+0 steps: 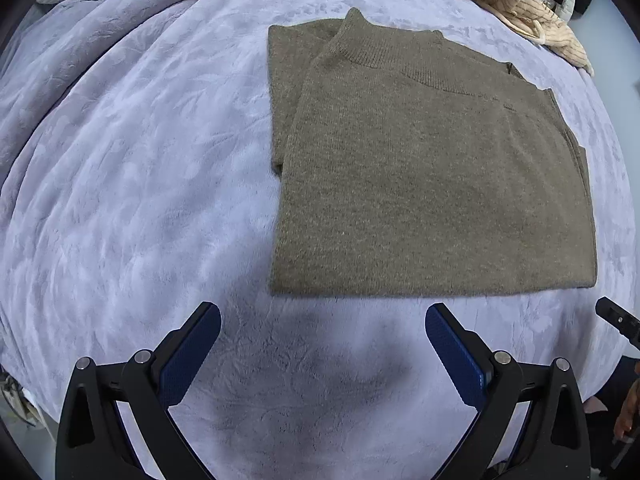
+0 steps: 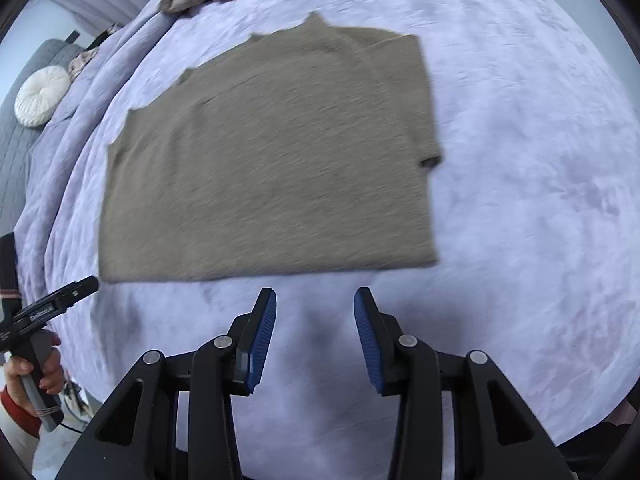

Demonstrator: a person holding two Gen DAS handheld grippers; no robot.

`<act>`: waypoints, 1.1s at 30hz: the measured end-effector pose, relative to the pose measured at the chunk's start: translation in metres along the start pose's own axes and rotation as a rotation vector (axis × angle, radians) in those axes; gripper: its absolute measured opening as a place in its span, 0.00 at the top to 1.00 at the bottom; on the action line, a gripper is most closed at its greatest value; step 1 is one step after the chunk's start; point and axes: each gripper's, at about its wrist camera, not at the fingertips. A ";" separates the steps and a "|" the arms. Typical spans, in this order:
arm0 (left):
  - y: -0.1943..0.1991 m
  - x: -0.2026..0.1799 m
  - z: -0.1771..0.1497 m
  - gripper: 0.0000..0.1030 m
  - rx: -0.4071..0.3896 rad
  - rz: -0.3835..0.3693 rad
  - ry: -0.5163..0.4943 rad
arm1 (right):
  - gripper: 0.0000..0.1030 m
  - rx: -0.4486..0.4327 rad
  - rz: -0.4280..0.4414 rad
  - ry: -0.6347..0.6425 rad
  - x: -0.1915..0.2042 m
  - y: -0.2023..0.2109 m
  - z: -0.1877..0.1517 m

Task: Fold small clothes
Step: 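Open both grippers and withdraw them from the folded sweater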

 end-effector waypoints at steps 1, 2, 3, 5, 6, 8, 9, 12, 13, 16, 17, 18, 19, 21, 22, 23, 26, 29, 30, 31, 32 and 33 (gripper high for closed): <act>0.001 0.000 -0.002 0.01 0.001 0.000 0.001 | 0.57 0.013 0.011 0.010 0.009 -0.003 -0.002; 0.004 0.003 -0.007 0.01 0.001 0.000 0.004 | 0.57 0.022 0.021 0.017 0.017 -0.005 -0.005; 0.006 0.004 -0.010 0.01 0.002 0.002 0.007 | 0.57 0.033 0.034 0.026 0.024 -0.008 -0.007; 0.009 0.006 -0.014 0.01 0.003 0.002 0.010 | 0.57 0.056 0.052 0.043 0.041 -0.014 -0.012; 0.010 0.007 -0.015 0.01 0.004 0.000 0.011 | 0.56 0.065 0.060 0.045 0.047 -0.017 -0.013; 0.011 0.011 -0.019 0.01 0.007 -0.004 0.011 | 0.55 0.089 0.079 0.044 0.060 -0.022 -0.018; 0.012 0.012 -0.021 0.01 0.008 -0.005 0.012 | 0.55 0.099 0.087 0.043 0.065 -0.025 -0.020; 0.014 0.018 -0.024 0.01 0.010 -0.022 0.016 | 0.54 0.128 0.104 0.048 0.083 -0.032 -0.026; 0.015 0.021 -0.025 0.01 0.011 -0.030 0.020 | 0.52 0.136 0.106 0.053 0.090 -0.034 -0.029; 0.017 0.030 -0.029 0.01 0.015 -0.045 0.022 | 0.51 0.159 0.115 0.062 0.107 -0.043 -0.035; 0.017 0.034 -0.031 0.01 0.015 -0.045 0.022 | 0.51 0.166 0.118 0.064 0.111 -0.046 -0.036; 0.017 0.037 -0.033 0.01 0.016 -0.045 0.024 | 0.51 0.176 0.122 0.064 0.115 -0.049 -0.039; 0.016 0.039 -0.033 0.01 0.018 -0.045 0.027 | 0.51 0.189 0.127 0.064 0.119 -0.054 -0.041; 0.015 0.046 -0.036 0.01 0.027 -0.052 0.029 | 0.51 0.211 0.136 0.062 0.126 -0.061 -0.046; 0.014 0.049 -0.037 0.01 0.030 -0.062 0.033 | 0.51 0.220 0.142 0.060 0.128 -0.065 -0.048; 0.012 0.054 -0.039 0.01 0.034 -0.070 0.038 | 0.51 0.228 0.147 0.059 0.131 -0.068 -0.050; 0.006 0.069 -0.044 0.01 0.052 -0.107 0.072 | 0.51 0.246 0.173 0.042 0.140 -0.080 -0.054; 0.000 0.085 -0.047 0.01 0.050 -0.148 0.130 | 0.51 0.251 0.226 0.005 0.145 -0.091 -0.051; -0.002 0.090 -0.047 0.01 0.048 -0.162 0.149 | 0.51 0.251 0.251 -0.014 0.147 -0.095 -0.048; -0.003 0.095 -0.047 0.01 0.041 -0.180 0.169 | 0.51 0.247 0.287 -0.038 0.149 -0.100 -0.045; -0.004 0.099 -0.047 0.01 0.034 -0.196 0.186 | 0.51 0.241 0.320 -0.062 0.149 -0.103 -0.042; -0.006 0.103 -0.047 0.01 0.044 -0.191 0.212 | 0.51 0.232 0.357 -0.090 0.151 -0.107 -0.038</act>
Point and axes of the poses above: each gripper's, at about its wrist camera, not at the fingertips, and y roughly against the way its jaws point, x to its left, z to its top, and after that the axes turned 3 degrees about -x, right-handed
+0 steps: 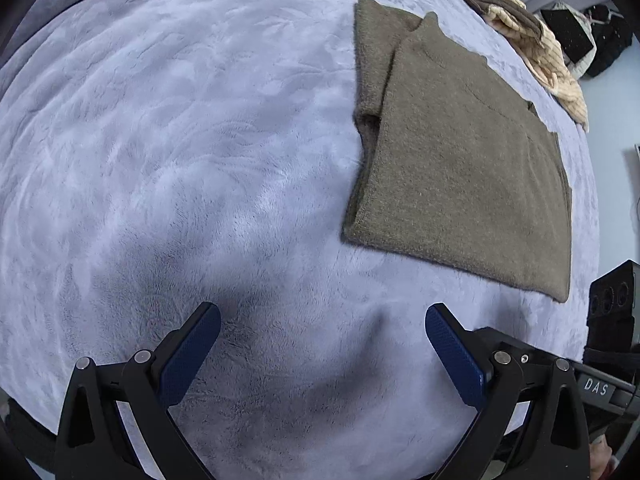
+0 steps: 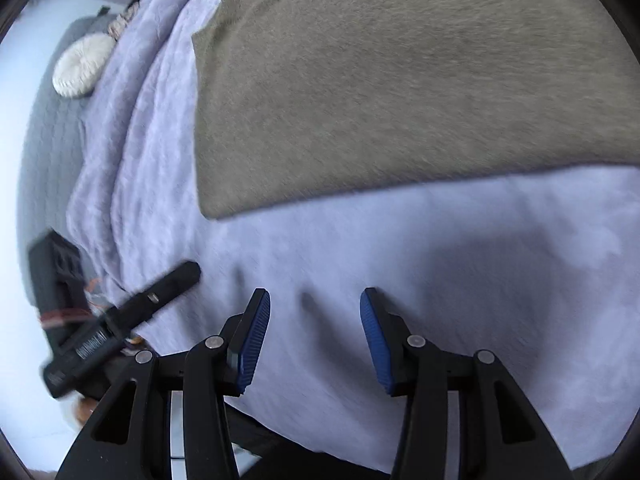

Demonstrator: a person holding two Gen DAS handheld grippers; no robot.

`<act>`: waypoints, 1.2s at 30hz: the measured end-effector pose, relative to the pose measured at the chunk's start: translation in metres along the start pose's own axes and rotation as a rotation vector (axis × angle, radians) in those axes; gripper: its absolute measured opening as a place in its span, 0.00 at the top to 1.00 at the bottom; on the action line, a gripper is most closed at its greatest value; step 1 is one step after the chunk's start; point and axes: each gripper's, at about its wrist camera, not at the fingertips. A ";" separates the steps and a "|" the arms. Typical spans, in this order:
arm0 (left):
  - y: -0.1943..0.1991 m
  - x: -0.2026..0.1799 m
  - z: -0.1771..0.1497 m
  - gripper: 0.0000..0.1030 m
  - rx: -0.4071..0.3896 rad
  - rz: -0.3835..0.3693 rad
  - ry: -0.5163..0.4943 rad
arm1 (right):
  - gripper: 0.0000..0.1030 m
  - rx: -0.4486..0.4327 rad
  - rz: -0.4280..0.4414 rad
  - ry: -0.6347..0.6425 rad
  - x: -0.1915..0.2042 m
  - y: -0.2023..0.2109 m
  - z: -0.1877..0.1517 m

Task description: Fold small clothes

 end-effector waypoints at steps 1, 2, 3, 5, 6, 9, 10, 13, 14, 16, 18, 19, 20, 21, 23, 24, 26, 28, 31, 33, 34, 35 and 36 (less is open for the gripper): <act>-0.001 0.004 0.002 0.01 -0.008 -0.019 0.018 | 0.51 -0.015 0.042 -0.028 0.000 -0.004 0.006; -0.001 0.007 0.003 0.01 -0.014 -0.036 0.034 | 0.51 -0.030 0.080 -0.059 -0.001 -0.008 0.012; -0.002 0.011 0.005 0.01 -0.015 -0.043 0.053 | 0.51 -0.042 0.104 -0.080 -0.002 -0.011 0.017; -0.001 0.017 0.008 0.01 -0.027 -0.071 0.080 | 0.51 -0.066 0.171 -0.137 -0.003 -0.022 0.029; -0.001 0.019 0.010 0.01 -0.032 -0.085 0.093 | 0.51 -0.074 0.206 -0.166 -0.003 -0.028 0.033; 0.001 0.026 0.014 0.01 -0.037 -0.129 0.122 | 0.48 -0.092 0.304 -0.251 -0.003 -0.046 0.042; 0.001 0.027 0.015 0.01 -0.036 -0.136 0.125 | 0.46 -0.105 0.326 -0.282 -0.003 -0.050 0.043; 0.003 0.027 0.016 0.01 -0.036 -0.124 0.112 | 0.46 -0.119 0.352 -0.317 -0.005 -0.055 0.044; 0.003 0.028 0.017 0.01 -0.036 -0.120 0.107 | 0.46 -0.122 0.355 -0.318 -0.005 -0.055 0.044; 0.001 0.023 0.020 0.01 -0.035 -0.115 0.099 | 0.46 -0.132 0.359 -0.318 -0.005 -0.055 0.044; 0.000 0.021 0.022 0.01 -0.035 -0.115 0.090 | 0.46 -0.140 0.368 -0.307 -0.006 -0.054 0.045; -0.002 0.019 0.024 0.01 -0.036 -0.114 0.087 | 0.46 -0.144 0.368 -0.303 -0.006 -0.055 0.046; -0.002 0.020 0.025 0.01 -0.036 -0.113 0.084 | 0.46 -0.143 0.369 -0.303 -0.007 -0.056 0.046; -0.003 0.019 0.026 0.01 -0.036 -0.113 0.083 | 0.46 -0.143 0.369 -0.306 -0.007 -0.056 0.047; -0.004 0.017 0.028 0.01 -0.036 -0.114 0.082 | 0.46 -0.148 0.373 -0.310 -0.004 -0.059 0.049; -0.005 0.016 0.029 0.01 -0.035 -0.115 0.082 | 0.46 -0.150 0.375 -0.312 -0.002 -0.061 0.050; -0.005 0.014 0.031 0.01 -0.037 -0.119 0.079 | 0.45 -0.150 0.387 -0.320 -0.001 -0.063 0.053; -0.006 0.013 0.031 0.01 -0.038 -0.122 0.075 | 0.45 -0.144 0.406 -0.320 -0.001 -0.064 0.055; -0.009 0.011 0.033 0.01 -0.031 -0.120 0.070 | 0.45 -0.128 0.429 -0.320 -0.002 -0.066 0.056; -0.010 0.011 0.034 0.01 -0.034 -0.123 0.081 | 0.46 -0.117 0.437 -0.332 -0.007 -0.066 0.056; -0.009 0.011 0.035 0.01 -0.035 -0.129 0.085 | 0.46 -0.111 0.439 -0.342 -0.007 -0.067 0.057; -0.009 0.011 0.036 0.01 -0.037 -0.137 0.089 | 0.46 -0.108 0.440 -0.348 -0.009 -0.067 0.056; -0.008 0.012 0.037 0.01 -0.040 -0.148 0.095 | 0.47 -0.105 0.440 -0.355 -0.009 -0.067 0.057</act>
Point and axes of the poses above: each gripper's, at about its wrist camera, not at the fingertips, and y roughly against the way its jaws point, x to its left, z to its top, and after that the axes turned 3 degrees about -x, right-handed
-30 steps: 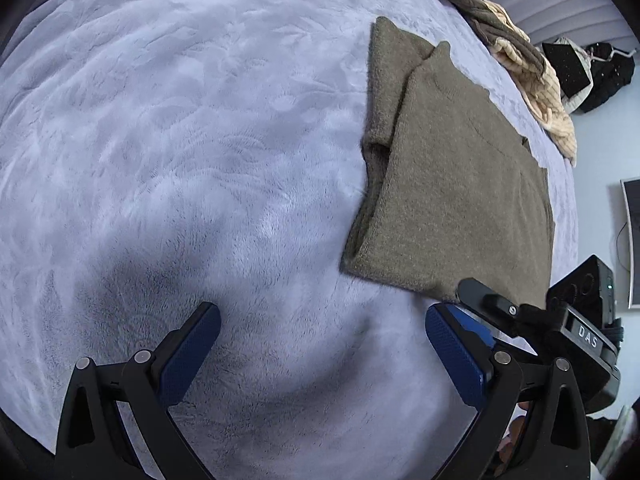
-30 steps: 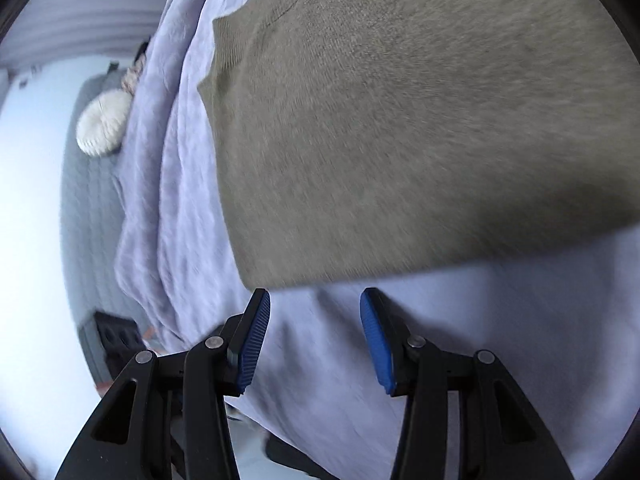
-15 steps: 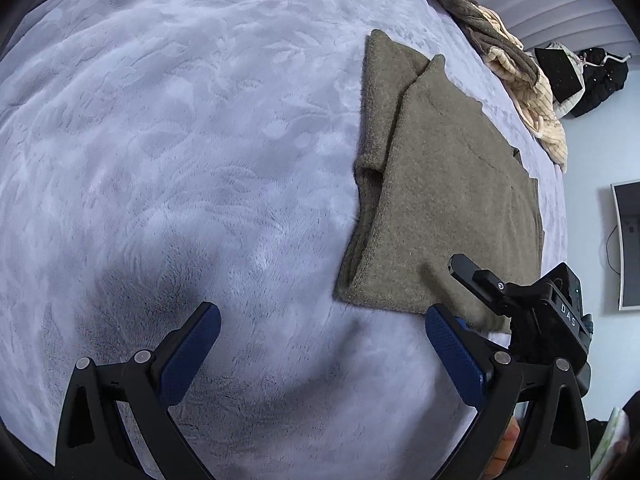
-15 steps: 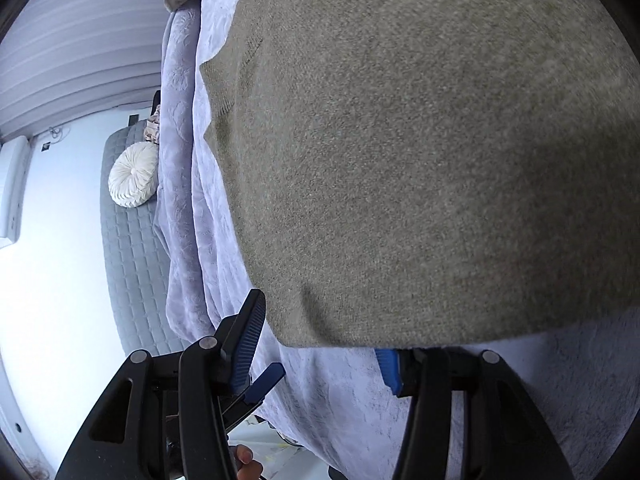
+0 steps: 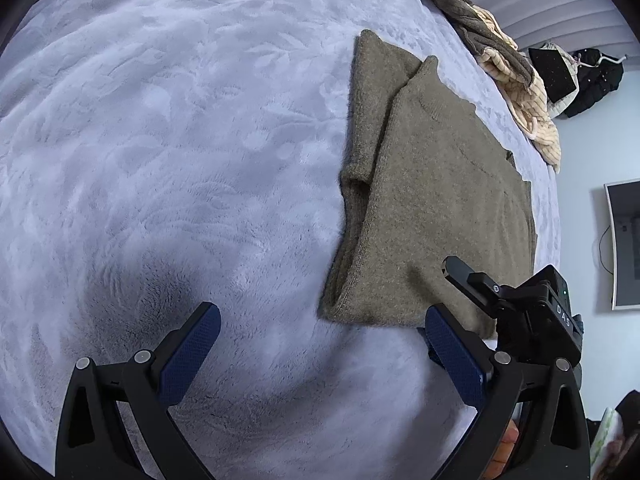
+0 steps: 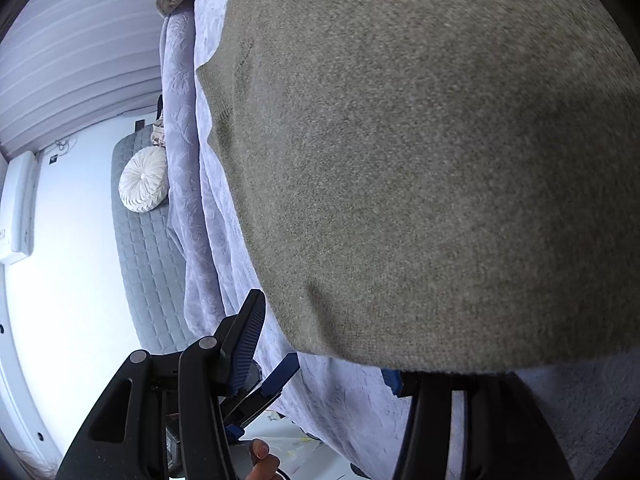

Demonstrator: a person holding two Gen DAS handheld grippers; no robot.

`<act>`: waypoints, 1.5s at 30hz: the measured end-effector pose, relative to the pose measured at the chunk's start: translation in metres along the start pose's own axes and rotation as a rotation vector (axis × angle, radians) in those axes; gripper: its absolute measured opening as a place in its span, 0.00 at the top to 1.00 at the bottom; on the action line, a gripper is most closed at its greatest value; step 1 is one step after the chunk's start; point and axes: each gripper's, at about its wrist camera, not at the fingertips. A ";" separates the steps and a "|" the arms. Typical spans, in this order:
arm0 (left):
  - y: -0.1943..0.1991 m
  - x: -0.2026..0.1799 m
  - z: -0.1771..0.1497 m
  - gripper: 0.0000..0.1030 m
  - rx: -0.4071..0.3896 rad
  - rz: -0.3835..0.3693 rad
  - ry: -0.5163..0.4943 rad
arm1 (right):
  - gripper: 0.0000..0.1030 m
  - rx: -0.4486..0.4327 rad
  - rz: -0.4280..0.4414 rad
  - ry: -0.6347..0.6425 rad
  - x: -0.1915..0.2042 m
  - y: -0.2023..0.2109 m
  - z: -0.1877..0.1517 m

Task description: Fold small clothes

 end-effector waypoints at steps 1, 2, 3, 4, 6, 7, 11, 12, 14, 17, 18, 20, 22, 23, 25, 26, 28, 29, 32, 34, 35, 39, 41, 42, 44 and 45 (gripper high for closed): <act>0.000 0.001 0.002 0.01 -0.002 -0.010 0.007 | 0.55 0.000 -0.004 -0.007 0.000 0.000 0.001; 0.001 0.002 0.004 0.01 -0.004 -0.019 0.013 | 0.65 -0.002 -0.006 -0.007 -0.001 0.001 0.001; 0.001 0.002 0.006 0.01 -0.005 -0.020 0.017 | 0.90 -0.001 -0.005 -0.003 0.001 0.001 0.001; 0.001 0.003 0.008 0.01 -0.008 -0.025 0.019 | 0.91 0.006 0.005 0.000 0.002 -0.001 0.002; 0.003 0.003 0.013 0.01 -0.016 -0.047 0.035 | 0.91 0.006 0.027 0.022 0.007 0.002 0.003; 0.003 0.004 0.016 0.01 -0.015 -0.088 0.052 | 0.91 0.005 0.036 0.039 0.011 0.004 0.003; -0.007 0.005 0.035 0.01 0.027 -0.280 0.138 | 0.92 0.000 0.066 0.144 0.037 0.015 0.006; -0.011 0.004 0.042 0.01 0.033 -0.317 0.140 | 0.92 -0.002 0.064 0.176 0.045 0.017 0.007; -0.022 -0.001 0.059 0.01 0.044 -0.372 0.140 | 0.92 -0.006 0.065 0.226 0.059 0.022 0.009; -0.043 -0.009 0.085 0.01 0.075 -0.458 0.158 | 0.92 -0.010 0.065 0.268 0.072 0.028 0.012; -0.051 -0.012 0.093 0.01 0.121 -0.502 0.132 | 0.92 -0.010 0.065 0.275 0.075 0.027 0.013; -0.066 -0.019 0.106 0.01 0.151 -0.524 0.137 | 0.92 -0.006 0.066 0.281 0.077 0.027 0.014; -0.073 -0.030 0.116 0.01 0.156 -0.522 0.122 | 0.92 0.001 0.065 0.286 0.076 0.027 0.014; -0.074 -0.038 0.118 0.01 0.150 -0.519 0.103 | 0.92 0.005 0.061 0.292 0.075 0.027 0.013; -0.071 -0.062 0.121 0.01 0.129 -0.485 0.021 | 0.92 0.015 0.054 0.302 0.070 0.029 0.011; -0.068 -0.074 0.120 0.01 0.118 -0.464 -0.027 | 0.92 0.020 0.051 0.304 0.068 0.028 0.010; -0.065 -0.096 0.117 0.01 0.101 -0.409 -0.132 | 0.92 0.034 0.042 0.305 0.065 0.027 0.008; -0.067 -0.103 0.115 0.02 0.100 -0.378 -0.171 | 0.92 0.041 0.034 0.308 0.063 0.026 0.006; -0.081 -0.110 0.110 0.18 0.132 -0.240 -0.229 | 0.92 0.080 -0.028 0.334 0.061 0.022 0.004; -0.091 -0.104 0.107 0.30 0.156 -0.168 -0.227 | 0.87 0.111 -0.101 0.346 0.059 0.023 0.003; -0.094 -0.102 0.106 0.36 0.161 -0.140 -0.231 | 0.86 0.123 -0.136 0.357 0.058 0.025 0.002; -0.093 -0.103 0.100 0.39 0.142 -0.088 -0.260 | 0.43 0.145 -0.267 0.425 0.059 0.047 -0.001; -0.093 -0.108 0.097 0.39 0.137 -0.049 -0.294 | 0.43 0.130 -0.285 0.458 0.064 0.063 0.000; -0.094 -0.111 0.095 0.39 0.134 -0.030 -0.312 | 0.43 0.118 -0.299 0.472 0.066 0.070 0.001; -0.096 -0.116 0.092 0.39 0.128 -0.001 -0.334 | 0.43 0.082 -0.332 0.494 0.071 0.086 0.007; -0.096 -0.118 0.091 0.39 0.124 0.009 -0.339 | 0.44 0.059 -0.354 0.500 0.071 0.092 0.011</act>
Point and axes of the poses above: each gripper's, at about its wrist camera, not at the fingertips, and y roughly against the way its jaws point, x to its left, z to its top, and after that the axes turned 3 degrees about -x, right-handed
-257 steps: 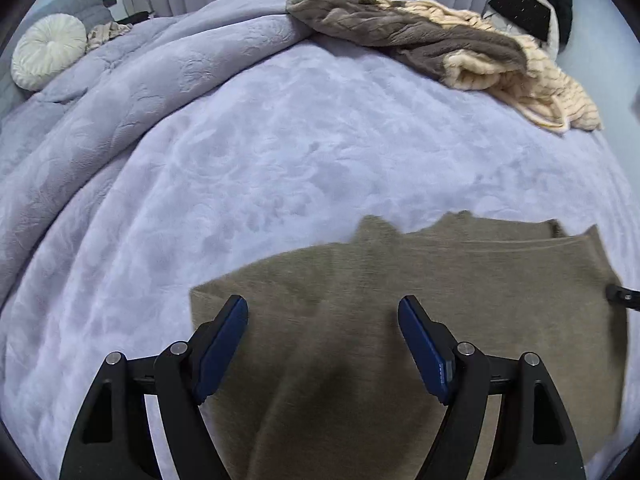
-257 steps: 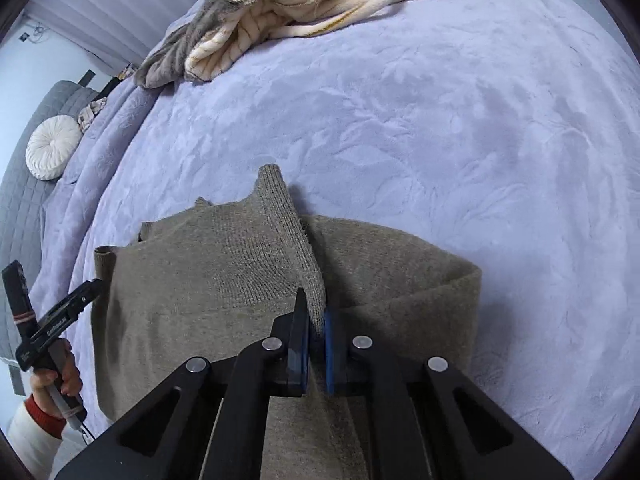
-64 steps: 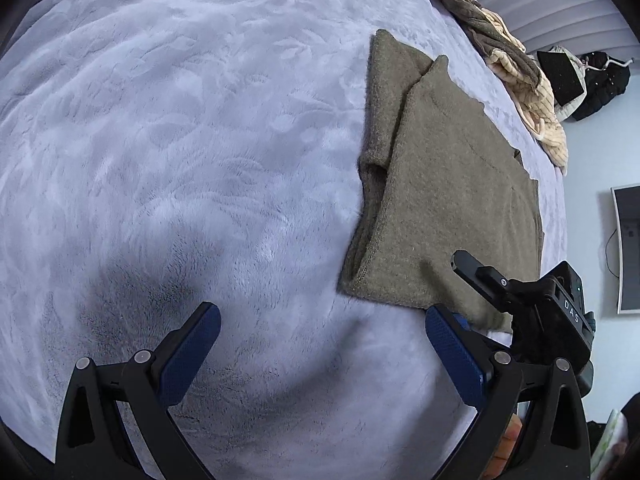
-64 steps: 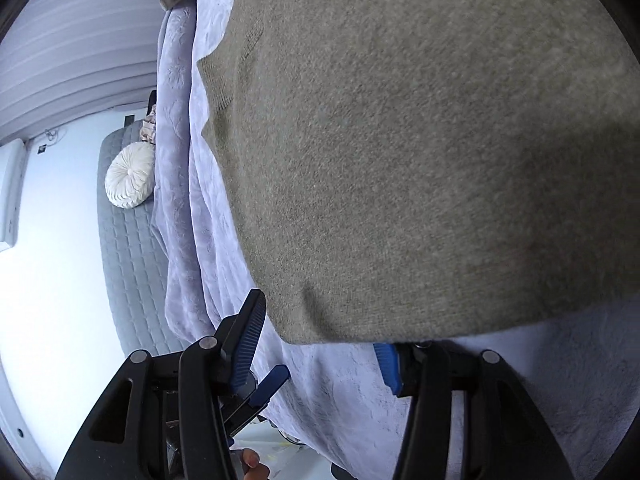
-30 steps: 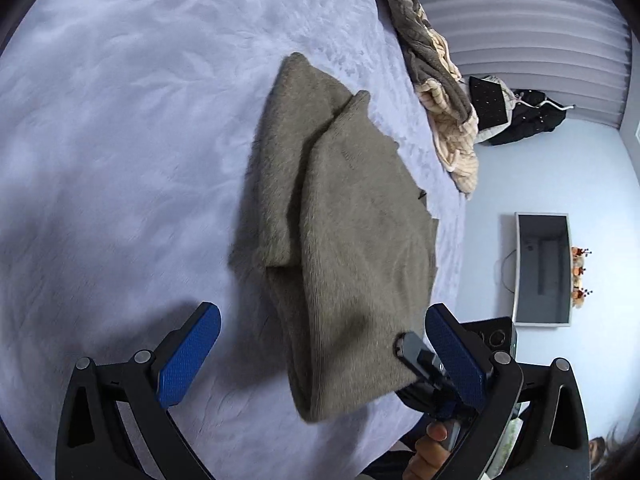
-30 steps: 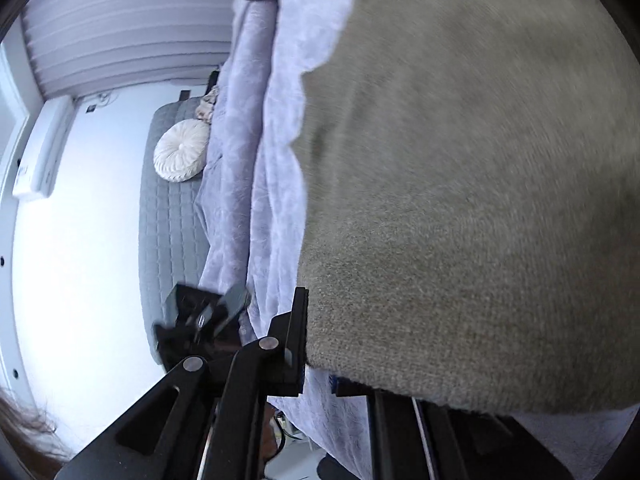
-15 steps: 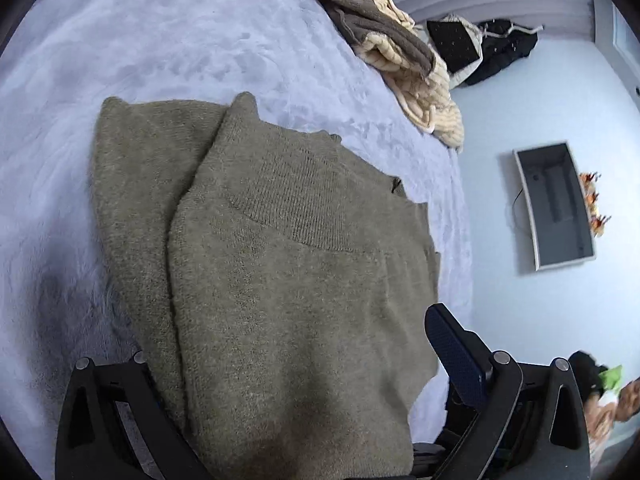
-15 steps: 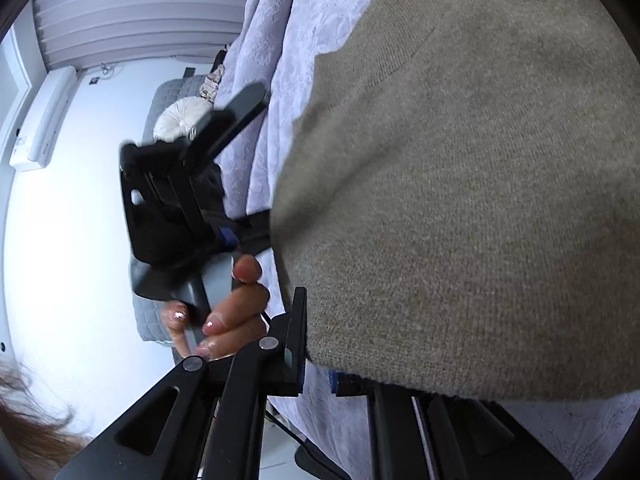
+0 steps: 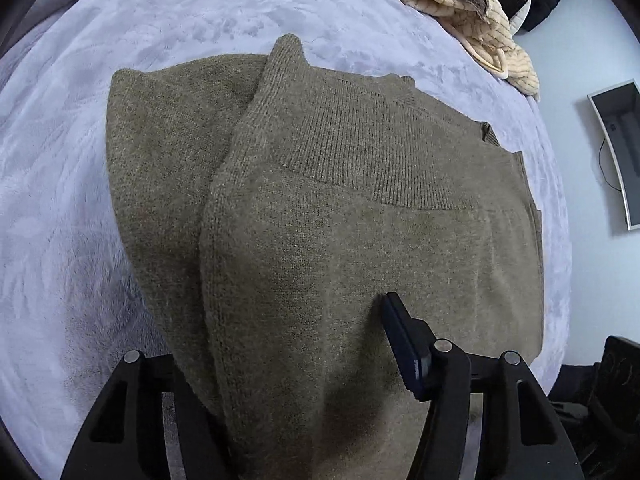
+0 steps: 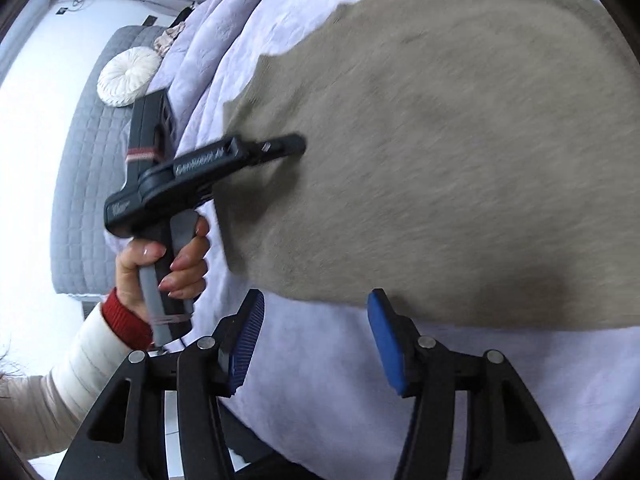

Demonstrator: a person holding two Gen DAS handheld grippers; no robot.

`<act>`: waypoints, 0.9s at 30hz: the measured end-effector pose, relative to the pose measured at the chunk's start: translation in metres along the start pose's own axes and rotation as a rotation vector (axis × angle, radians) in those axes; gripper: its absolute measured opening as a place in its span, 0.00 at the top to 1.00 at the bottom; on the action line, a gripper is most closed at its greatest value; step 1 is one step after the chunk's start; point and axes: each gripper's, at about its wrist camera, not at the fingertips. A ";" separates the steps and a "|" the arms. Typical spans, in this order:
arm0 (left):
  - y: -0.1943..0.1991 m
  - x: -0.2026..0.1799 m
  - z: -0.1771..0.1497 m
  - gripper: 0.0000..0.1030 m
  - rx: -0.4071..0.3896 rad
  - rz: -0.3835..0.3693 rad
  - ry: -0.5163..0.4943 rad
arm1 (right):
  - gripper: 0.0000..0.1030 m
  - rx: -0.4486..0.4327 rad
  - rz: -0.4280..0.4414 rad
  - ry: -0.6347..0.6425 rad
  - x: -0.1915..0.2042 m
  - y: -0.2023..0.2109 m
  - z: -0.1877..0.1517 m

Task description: Fold small clothes

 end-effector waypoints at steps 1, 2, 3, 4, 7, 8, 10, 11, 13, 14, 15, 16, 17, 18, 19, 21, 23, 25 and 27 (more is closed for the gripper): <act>0.000 0.000 0.000 0.39 -0.003 0.009 0.002 | 0.46 -0.016 -0.033 0.001 -0.005 0.006 0.003; 0.000 -0.001 0.001 0.39 -0.005 0.017 0.004 | 0.48 -0.025 -0.059 0.000 -0.009 0.009 0.006; -0.001 -0.002 0.001 0.39 -0.006 0.023 0.007 | 0.55 -0.033 -0.093 -0.005 -0.016 0.012 0.010; -0.001 -0.002 0.001 0.39 -0.007 0.029 0.009 | 0.62 -0.039 -0.130 -0.007 -0.021 0.014 0.012; -0.003 -0.004 0.001 0.39 -0.010 0.053 0.007 | 0.77 -0.055 -0.206 -0.004 -0.036 0.018 0.015; -0.003 -0.006 0.002 0.39 -0.012 0.061 0.006 | 0.79 -0.059 -0.225 -0.003 -0.041 0.019 0.015; -0.006 -0.011 0.003 0.39 -0.016 0.078 0.004 | 0.79 -0.063 -0.249 -0.006 -0.050 0.022 0.013; -0.006 -0.012 0.003 0.39 -0.019 0.084 0.005 | 0.79 -0.064 -0.255 -0.008 -0.053 0.023 0.012; -0.006 -0.013 0.003 0.39 -0.029 0.093 0.008 | 0.79 -0.062 -0.257 -0.015 -0.060 0.022 0.008; -0.007 -0.014 0.003 0.39 -0.039 0.099 0.011 | 0.79 -0.060 -0.251 -0.019 -0.064 0.019 0.007; -0.008 -0.016 0.004 0.39 -0.049 0.099 0.016 | 0.82 -0.058 -0.248 -0.022 -0.067 0.017 0.006; -0.007 -0.016 0.004 0.51 -0.062 0.092 0.021 | 0.82 -0.058 -0.247 -0.024 -0.070 0.014 0.006; -0.005 -0.014 0.003 0.64 -0.072 0.081 0.026 | 0.82 -0.060 -0.243 -0.025 -0.071 0.011 0.006; -0.003 -0.012 0.004 0.67 -0.082 0.077 0.033 | 0.82 -0.062 -0.241 -0.023 -0.073 0.010 0.006; -0.001 -0.011 0.004 0.78 -0.090 0.071 0.042 | 0.82 -0.063 -0.239 -0.021 -0.075 0.008 0.005; 0.006 -0.006 0.005 0.81 -0.105 0.031 0.071 | 0.82 -0.066 -0.234 -0.015 -0.076 0.007 0.003; 0.016 -0.005 0.005 0.82 -0.123 -0.008 0.091 | 0.82 -0.072 -0.223 -0.014 -0.078 0.007 0.002; 0.028 -0.014 0.006 0.83 -0.148 -0.045 0.097 | 0.82 -0.083 -0.204 -0.021 -0.081 0.007 0.001; 0.040 -0.032 0.009 0.83 -0.175 -0.075 0.075 | 0.82 -0.095 -0.178 -0.036 -0.086 0.010 -0.001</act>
Point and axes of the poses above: each gripper's, at about its wrist camera, not at the fingertips, and y roughly against the way its jaws point, x to its left, z to its top, and after that the axes turned 3 degrees about -x, right-handed
